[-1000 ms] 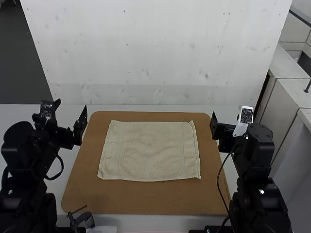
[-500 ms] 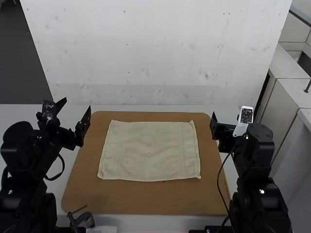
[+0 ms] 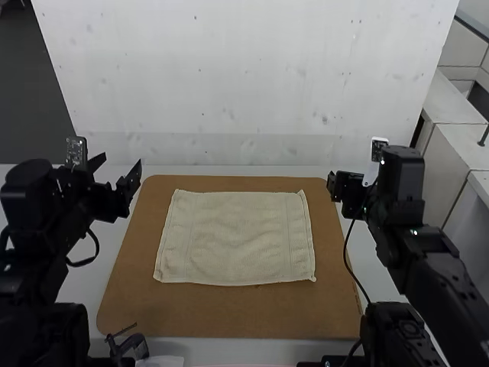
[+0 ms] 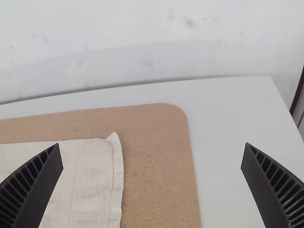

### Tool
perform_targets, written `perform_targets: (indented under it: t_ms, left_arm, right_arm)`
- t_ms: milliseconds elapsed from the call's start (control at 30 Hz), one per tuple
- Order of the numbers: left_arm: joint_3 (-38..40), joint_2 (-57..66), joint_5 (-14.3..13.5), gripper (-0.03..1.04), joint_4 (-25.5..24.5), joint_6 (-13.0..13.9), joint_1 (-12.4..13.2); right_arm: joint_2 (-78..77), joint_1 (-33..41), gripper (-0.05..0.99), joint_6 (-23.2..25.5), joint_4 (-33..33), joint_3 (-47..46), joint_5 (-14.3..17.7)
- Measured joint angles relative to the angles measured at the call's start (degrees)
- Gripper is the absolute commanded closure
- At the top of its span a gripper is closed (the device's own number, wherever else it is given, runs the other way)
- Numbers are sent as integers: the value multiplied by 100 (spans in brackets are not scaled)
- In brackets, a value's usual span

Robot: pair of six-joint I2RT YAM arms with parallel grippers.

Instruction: Fold the towel.

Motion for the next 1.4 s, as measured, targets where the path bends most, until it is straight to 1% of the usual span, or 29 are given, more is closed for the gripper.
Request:
perform_targets:
  t_ms: [100,133,233,333,400,433,500,567,667,767,833,933,1100,1167,1233,1300,1333,1367,1400]
  left_arm:
    - [557,817,-2,7,-369,116,-17]
    - [765,1145,-24,4,-466,142,-68]
    - [1132,1864,-83,4,-649,315,-214]
    - [1370,2577,-254,6,-778,409,-278]
    - [1508,3025,-376,7,-796,411,-308]
    - [1556,3195,-415,7,-767,396,-313]
    - [1593,3506,-509,7,-516,380,-323]
    - [1637,3742,-577,1,-415,326,-323]
    - [1738,4094,-691,1,-411,221,-334]
    - [1919,4459,-807,1,-448,160,-411]
    - [2015,4649,-863,1,-380,142,-461]
    - [2063,4817,-927,2,-181,133,-466]
    - [2072,4996,-970,2,-101,131,-468]
    - [2072,5034,-970,3,-52,131,-468]
    - [2074,5042,-970,3,0,131,-468]
    - [2074,5042,-970,3,9,131,-468]
    - [2072,5049,-970,3,15,131,-468]
    - [2074,5064,-970,3,20,131,-468]
    - [2072,5093,-973,4,22,131,-468]
  right_arm:
    - [984,39,-3,42,79,385,-2]
    - [1329,72,-3,61,133,529,-2]
    - [2319,205,-3,111,334,872,-4]
    - [3235,299,-3,149,389,1220,-4]
    - [3845,361,-3,170,398,1473,-4]
    - [4129,402,-3,186,426,1587,-4]
    - [4669,483,-3,201,459,1836,-11]
    - [5178,542,-3,229,518,2083,-7]
    - [5893,612,-3,249,597,2430,-4]
    - [6400,647,-2,282,610,2673,-2]
    - [6655,680,-2,302,629,2820,15]
    - [6985,754,-2,323,640,3051,28]
    - [7517,848,-1,372,544,3521,42]
    - [7670,879,5,396,503,3659,46]
    - [7823,927,21,422,422,3797,98]
    - [7930,984,50,452,310,3901,271]
    - [7960,999,64,461,245,3963,413]
    - [7987,1001,75,476,214,4000,470]
    - [8030,1027,84,505,212,4048,511]
